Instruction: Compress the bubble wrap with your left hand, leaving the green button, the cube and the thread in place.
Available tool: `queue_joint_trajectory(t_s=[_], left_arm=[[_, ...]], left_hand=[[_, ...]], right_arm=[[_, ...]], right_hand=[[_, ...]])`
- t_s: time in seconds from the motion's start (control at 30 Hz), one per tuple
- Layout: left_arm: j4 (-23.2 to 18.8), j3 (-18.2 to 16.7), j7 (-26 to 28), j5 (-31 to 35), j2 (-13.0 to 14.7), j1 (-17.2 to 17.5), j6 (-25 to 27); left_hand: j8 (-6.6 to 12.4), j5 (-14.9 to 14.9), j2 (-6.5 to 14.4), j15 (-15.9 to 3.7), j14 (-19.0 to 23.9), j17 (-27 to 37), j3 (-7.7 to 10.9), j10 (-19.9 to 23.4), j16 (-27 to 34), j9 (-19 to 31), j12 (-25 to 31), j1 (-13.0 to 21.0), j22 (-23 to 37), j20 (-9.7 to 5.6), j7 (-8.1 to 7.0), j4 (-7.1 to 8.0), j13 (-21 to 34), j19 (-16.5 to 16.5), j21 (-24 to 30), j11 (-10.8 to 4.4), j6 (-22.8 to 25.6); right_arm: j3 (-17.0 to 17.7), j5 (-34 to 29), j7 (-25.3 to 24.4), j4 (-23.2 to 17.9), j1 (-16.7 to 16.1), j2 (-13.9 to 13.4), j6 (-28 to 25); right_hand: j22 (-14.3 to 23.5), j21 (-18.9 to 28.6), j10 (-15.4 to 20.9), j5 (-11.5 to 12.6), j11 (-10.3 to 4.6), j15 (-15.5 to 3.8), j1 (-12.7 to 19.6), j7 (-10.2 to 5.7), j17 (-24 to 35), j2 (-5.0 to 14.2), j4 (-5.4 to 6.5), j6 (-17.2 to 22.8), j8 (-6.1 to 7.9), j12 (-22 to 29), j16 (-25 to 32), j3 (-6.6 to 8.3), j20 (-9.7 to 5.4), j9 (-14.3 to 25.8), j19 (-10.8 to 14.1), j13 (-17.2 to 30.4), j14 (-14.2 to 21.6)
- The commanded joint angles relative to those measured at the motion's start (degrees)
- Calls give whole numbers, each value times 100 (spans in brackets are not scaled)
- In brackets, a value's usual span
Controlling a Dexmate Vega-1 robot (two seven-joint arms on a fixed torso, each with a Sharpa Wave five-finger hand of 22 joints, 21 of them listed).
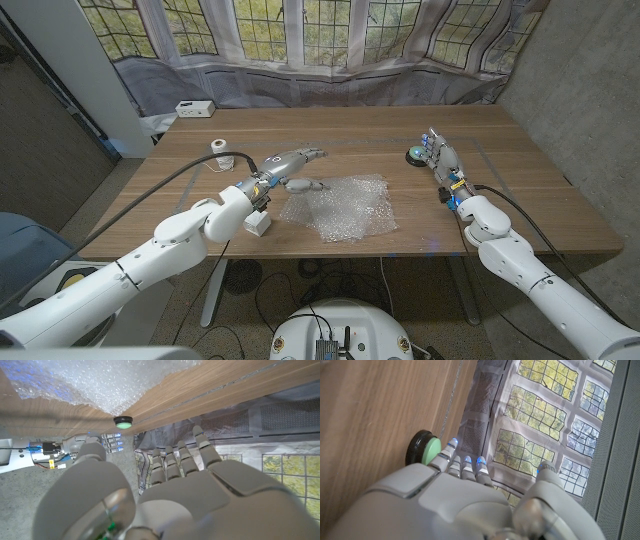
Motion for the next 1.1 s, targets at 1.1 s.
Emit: queue_joint_trajectory(t_s=[1.1], left_arm=[[298,950,-257,962,-417,-354,493]], left_hand=[[-12,17,103,-39,113,7,104,88,2,22,1,237,1,4,-72,33,16,168,4,-47,122]], right_arm=[[92,213,126,-237,-134,-167,-151]], right_hand=[[18,-18,47,7,13,11,24,-29,22,5,-4,72,11,-28,-15,-40,35,18,28,10,43]])
